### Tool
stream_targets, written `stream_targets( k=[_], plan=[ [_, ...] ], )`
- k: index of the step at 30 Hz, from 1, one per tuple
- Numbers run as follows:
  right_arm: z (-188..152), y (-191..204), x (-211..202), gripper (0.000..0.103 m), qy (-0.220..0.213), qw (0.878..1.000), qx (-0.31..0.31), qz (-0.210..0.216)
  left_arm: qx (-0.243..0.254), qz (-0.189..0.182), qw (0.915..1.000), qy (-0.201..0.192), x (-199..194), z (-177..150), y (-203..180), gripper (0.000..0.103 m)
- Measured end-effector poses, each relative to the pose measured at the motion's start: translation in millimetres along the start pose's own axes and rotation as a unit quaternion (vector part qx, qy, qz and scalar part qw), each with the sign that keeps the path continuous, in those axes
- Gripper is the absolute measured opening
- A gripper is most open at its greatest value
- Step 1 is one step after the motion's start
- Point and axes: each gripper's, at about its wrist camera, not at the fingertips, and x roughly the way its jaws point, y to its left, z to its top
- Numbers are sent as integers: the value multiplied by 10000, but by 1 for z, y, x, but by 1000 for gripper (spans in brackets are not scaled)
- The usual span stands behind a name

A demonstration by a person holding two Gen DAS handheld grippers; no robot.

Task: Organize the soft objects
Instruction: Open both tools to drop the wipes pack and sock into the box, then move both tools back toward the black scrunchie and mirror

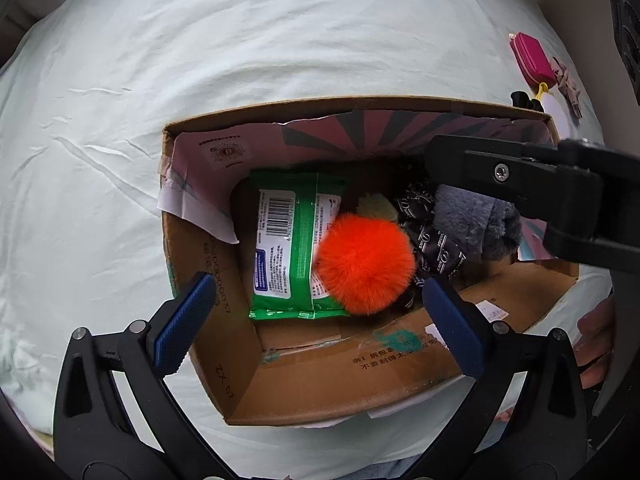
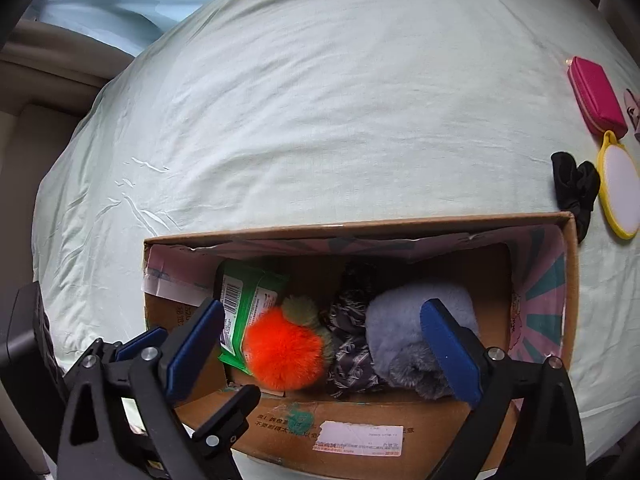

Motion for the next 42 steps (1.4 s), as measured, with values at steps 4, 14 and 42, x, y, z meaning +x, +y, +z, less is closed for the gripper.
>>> stream_targets(
  k=[4,14,42],
  plan=[
    [-4,5,-8,98,-48,9999,-154,-52,19,-7,10000,-83,-9,-4,-1,103],
    [-23,15,-39,98,-343,9991,-250,8,8,55,9988,-488,-55,-20,-3,103],
    [-143,-2,-273,98,-3090,9397,-797,-1231,-369,541,9548,-2900,-259,-104,-53,103]
  ],
)
